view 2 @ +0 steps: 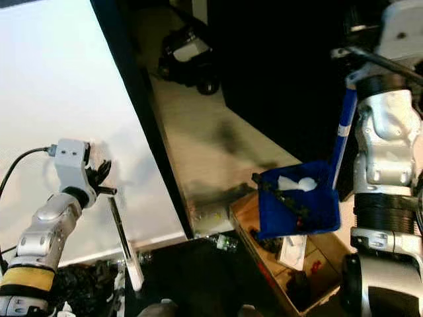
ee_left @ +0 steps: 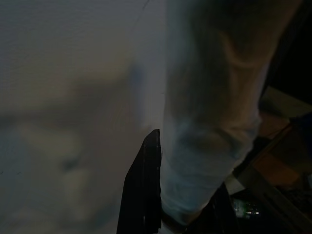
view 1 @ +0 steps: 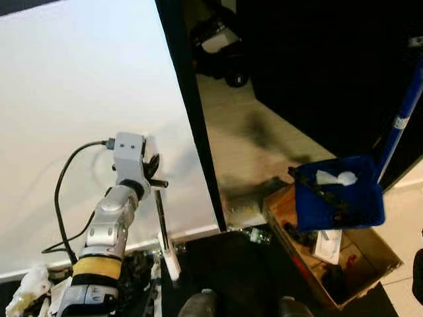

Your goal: Sweep floor

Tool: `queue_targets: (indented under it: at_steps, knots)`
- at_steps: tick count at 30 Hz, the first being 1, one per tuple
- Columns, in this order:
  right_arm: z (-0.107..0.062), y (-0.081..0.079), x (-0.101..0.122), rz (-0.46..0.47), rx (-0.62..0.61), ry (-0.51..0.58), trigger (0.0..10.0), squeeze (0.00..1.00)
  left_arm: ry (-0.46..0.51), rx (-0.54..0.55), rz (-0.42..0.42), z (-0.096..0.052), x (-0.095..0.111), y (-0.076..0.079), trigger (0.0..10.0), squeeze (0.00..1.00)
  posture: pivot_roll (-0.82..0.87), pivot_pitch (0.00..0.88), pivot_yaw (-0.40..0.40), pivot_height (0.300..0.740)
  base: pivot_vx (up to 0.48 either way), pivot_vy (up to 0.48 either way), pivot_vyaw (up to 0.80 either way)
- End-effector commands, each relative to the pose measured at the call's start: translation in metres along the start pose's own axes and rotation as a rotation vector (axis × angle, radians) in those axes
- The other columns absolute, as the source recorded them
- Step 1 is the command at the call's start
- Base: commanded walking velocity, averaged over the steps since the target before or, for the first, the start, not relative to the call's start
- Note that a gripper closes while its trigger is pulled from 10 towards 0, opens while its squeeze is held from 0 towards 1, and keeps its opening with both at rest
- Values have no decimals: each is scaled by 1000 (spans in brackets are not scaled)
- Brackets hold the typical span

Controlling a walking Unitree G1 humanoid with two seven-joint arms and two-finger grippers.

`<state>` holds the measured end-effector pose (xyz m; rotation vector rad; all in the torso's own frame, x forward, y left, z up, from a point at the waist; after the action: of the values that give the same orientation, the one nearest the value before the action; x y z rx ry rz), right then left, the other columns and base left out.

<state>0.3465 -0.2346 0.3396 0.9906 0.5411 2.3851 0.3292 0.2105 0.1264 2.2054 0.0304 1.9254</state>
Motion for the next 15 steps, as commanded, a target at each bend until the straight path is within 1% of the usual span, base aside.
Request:
queue_targets:
  at_steps: [1,4,5,7,8,11,12,13,14,15]
  knots:
    - [4,-15,5,-11,68,46,10000,0,22,17,-2,-4,2,-4,10000,0,96,131,76,740,0,0,0]
    - [4,-35,1,-12,150,53,10000,0,23,24,-7,-6,0,-5,10000,0,93,135,66,740,0,0,0]
    - [4,-35,1,-12,150,53,10000,0,23,24,-7,-6,0,-5,10000,0,93,135,66,740,0,0,0]
    - [2,-52,-1,-3,217,59,10000,0,22,29,-13,-7,-2,-4,10000,0,91,138,56,740,0,0,0]
    - [1,-62,-1,-7,258,70,10000,0,22,29,-16,-8,-3,-4,10000,0,91,139,53,740,0,0,0]
    - [-5,-85,0,-25,358,107,10000,0,21,29,-20,-9,-5,-2,10000,0,90,141,47,740,0,0,0]
    - [-7,-90,0,-32,387,120,10000,0,21,29,-24,-10,-6,-1,10000,0,89,142,42,740,0,0,0]
    - [-9,-94,1,-37,405,128,10000,0,22,29,-27,-10,-6,0,10000,0,88,143,41,740,0,0,0]
    - [-9,-94,1,-37,405,128,10000,0,22,29,-27,-10,-6,0,10000,0,88,143,41,740,0,0,0]
    - [-11,-98,1,-44,429,142,10000,0,22,30,-28,-11,-7,0,10000,0,87,144,39,740,0,0,0]
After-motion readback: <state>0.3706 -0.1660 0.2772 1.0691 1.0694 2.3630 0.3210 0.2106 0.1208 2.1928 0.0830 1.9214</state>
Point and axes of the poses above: a point about 5 cm out from each wrist's last joint towards the gripper, its own z axis pointing out of the wrist towards the gripper, its own x axis along the axis of the wrist's last joint, y = z × x, the point moved 1 cm from there along z, pointing out of the wrist towards the gripper, and after that the axes turned 13 degrees about -z, right-handed, at the moved point
